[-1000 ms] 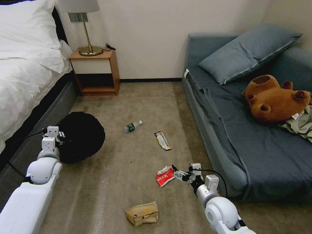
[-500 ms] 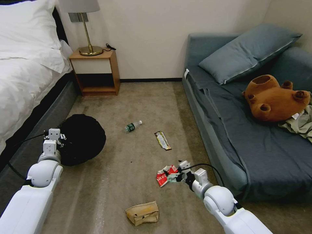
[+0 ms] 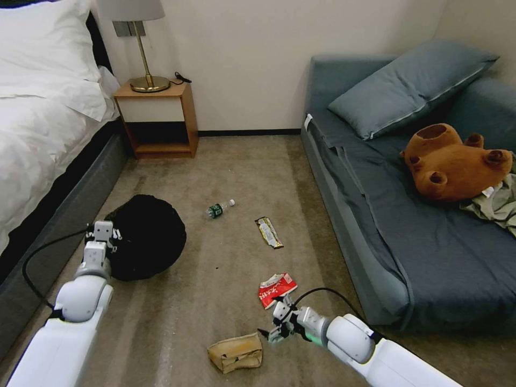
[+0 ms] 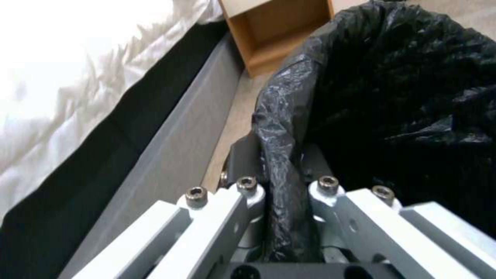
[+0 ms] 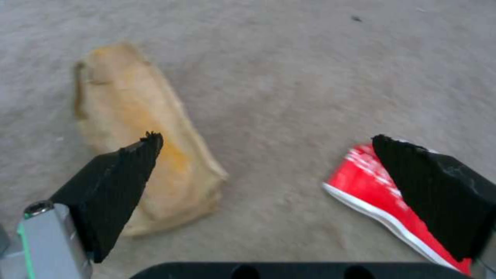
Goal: Pick up the trash bin, then pick up the garbage on the floor and place it into the trash bin.
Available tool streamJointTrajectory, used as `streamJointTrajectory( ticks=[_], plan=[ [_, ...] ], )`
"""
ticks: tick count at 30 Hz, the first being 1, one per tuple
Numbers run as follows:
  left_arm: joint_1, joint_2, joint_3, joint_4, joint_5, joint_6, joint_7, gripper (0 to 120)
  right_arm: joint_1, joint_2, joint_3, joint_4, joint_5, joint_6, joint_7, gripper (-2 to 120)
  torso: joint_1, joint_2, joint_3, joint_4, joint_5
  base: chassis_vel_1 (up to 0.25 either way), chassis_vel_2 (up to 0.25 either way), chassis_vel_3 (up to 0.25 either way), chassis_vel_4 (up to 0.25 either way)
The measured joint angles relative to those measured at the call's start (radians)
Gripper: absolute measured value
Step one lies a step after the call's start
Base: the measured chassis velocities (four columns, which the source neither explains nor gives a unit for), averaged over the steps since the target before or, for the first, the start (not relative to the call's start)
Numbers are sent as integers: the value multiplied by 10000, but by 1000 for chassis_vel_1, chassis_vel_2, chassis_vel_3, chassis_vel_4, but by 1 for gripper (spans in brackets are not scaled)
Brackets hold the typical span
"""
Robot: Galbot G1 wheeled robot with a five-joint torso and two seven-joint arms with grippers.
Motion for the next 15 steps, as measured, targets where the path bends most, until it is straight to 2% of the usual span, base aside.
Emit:
streamJointTrajectory(
  ticks=[1, 7, 15],
  plan=[
    [294, -134, -164, -93, 164, -103, 64, 4, 211, -6, -405, -73, -90, 93, -101, 100, 0, -1, 0, 0, 0, 0, 0, 0, 0],
    [788, -421, -486, -218, 433, -211, 104, 4, 820, 8, -1365, -379, -187, 303, -295, 100, 0, 1, 0, 3, 0, 0, 0, 0, 0],
    [630, -573, -382, -247, 632, -148, 43, 4, 1525, 167, -2219, -1227, -607, 811, -616, 100, 0, 1, 0, -1, -1, 0, 0, 0, 0]
  ],
)
